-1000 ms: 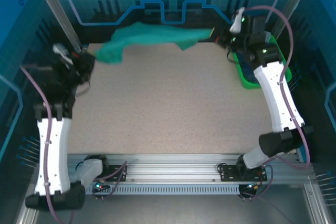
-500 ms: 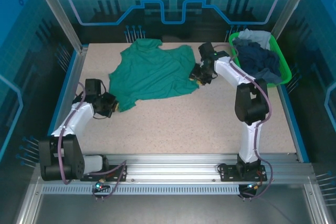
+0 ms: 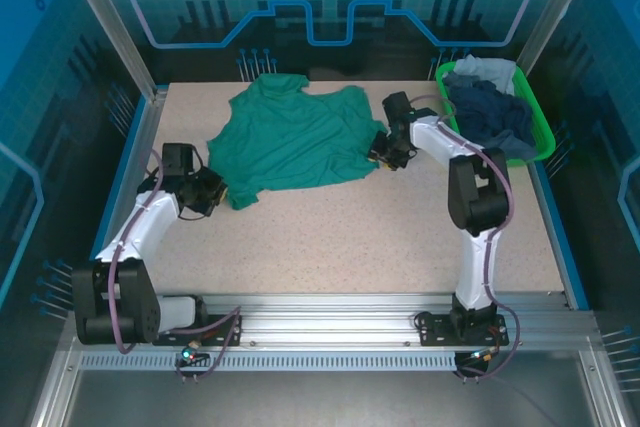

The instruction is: Fold and stack the t-shirts

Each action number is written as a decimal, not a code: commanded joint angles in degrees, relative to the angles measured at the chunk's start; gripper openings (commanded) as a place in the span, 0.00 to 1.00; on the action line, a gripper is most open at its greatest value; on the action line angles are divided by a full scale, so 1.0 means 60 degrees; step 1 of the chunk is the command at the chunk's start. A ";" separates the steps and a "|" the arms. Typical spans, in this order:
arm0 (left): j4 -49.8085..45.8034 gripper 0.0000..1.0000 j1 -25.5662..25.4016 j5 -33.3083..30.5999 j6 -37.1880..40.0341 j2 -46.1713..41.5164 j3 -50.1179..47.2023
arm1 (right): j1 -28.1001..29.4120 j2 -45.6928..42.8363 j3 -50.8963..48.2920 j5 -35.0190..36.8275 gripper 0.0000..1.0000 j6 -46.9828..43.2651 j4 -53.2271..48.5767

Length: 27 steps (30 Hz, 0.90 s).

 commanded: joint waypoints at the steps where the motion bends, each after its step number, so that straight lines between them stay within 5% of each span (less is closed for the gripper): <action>1: -0.0180 0.00 -0.0074 -0.0143 0.0271 0.0118 0.0319 | -0.0096 0.0539 0.0636 0.0115 0.35 -0.0087 -0.0267; 12: -0.0375 0.00 -0.0074 -0.0344 0.0485 0.0067 0.0510 | -0.0025 0.0811 0.1008 0.0768 0.00 -0.0076 -0.0780; 27: -0.0713 0.00 -0.0074 -0.0493 0.0736 -0.0314 0.0421 | 0.0206 -0.1472 -0.1271 0.1438 0.00 0.0363 -0.0211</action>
